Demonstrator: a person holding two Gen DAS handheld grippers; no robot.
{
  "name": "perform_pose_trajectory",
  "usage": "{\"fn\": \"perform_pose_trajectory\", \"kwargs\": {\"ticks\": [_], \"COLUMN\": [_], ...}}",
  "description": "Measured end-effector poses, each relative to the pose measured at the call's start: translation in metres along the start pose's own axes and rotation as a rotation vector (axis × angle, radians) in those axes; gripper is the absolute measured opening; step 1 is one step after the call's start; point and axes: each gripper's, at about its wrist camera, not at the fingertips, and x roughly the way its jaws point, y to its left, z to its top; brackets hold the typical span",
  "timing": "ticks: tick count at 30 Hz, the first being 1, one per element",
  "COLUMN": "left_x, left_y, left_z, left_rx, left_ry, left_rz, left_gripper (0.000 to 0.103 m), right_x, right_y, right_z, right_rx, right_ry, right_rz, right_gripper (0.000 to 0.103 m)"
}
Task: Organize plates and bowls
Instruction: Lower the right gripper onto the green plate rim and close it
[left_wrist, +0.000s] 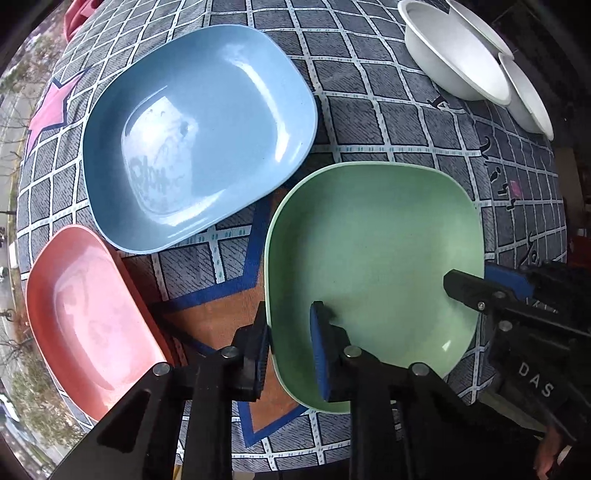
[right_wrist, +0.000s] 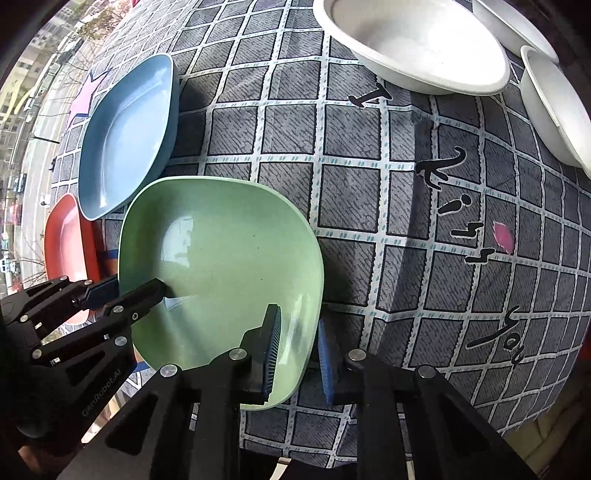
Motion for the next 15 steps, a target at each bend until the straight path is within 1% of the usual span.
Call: {"fn": "perform_pose_trajectory", "kwargs": {"ticks": [2,6,8,12,13,15], "left_x": [-0.003,-0.001,-0.002,-0.002,-0.001,-0.001], "left_y": [-0.018,-0.012,-0.011,-0.021,-0.011,-0.010], "left_z": [-0.005,-0.006,-0.007,-0.001,-0.004,-0.007], "left_rx": [0.002,-0.041,-0.046,-0.039,-0.044,-0.054], "left_ry": [-0.004,-0.008,-0.014,-0.028,-0.031,-0.035], "left_rz": [0.006,-0.023,-0.023,-0.013,-0.018,-0.025], "left_gripper": [0.021,0.016,0.016,0.017,0.017,0.017], "right_x": [0.000,0.010,0.016,0.020,0.021,0.018], "right_y": [-0.002,0.004,0.009,0.012,0.011,0.012], "right_z": [-0.001,-0.006,-0.004,-0.008,-0.009,-0.006], "right_rx": [-0.005,-0.010,-0.022,-0.021,-0.018,-0.013], "right_ry": [0.003,0.021,0.027,0.023,0.026,0.020], "right_rz": [-0.005,-0.015,-0.026,-0.041,-0.042,-0.037], "right_gripper": [0.021,0.021,0.021,0.021,0.021,0.021]}}
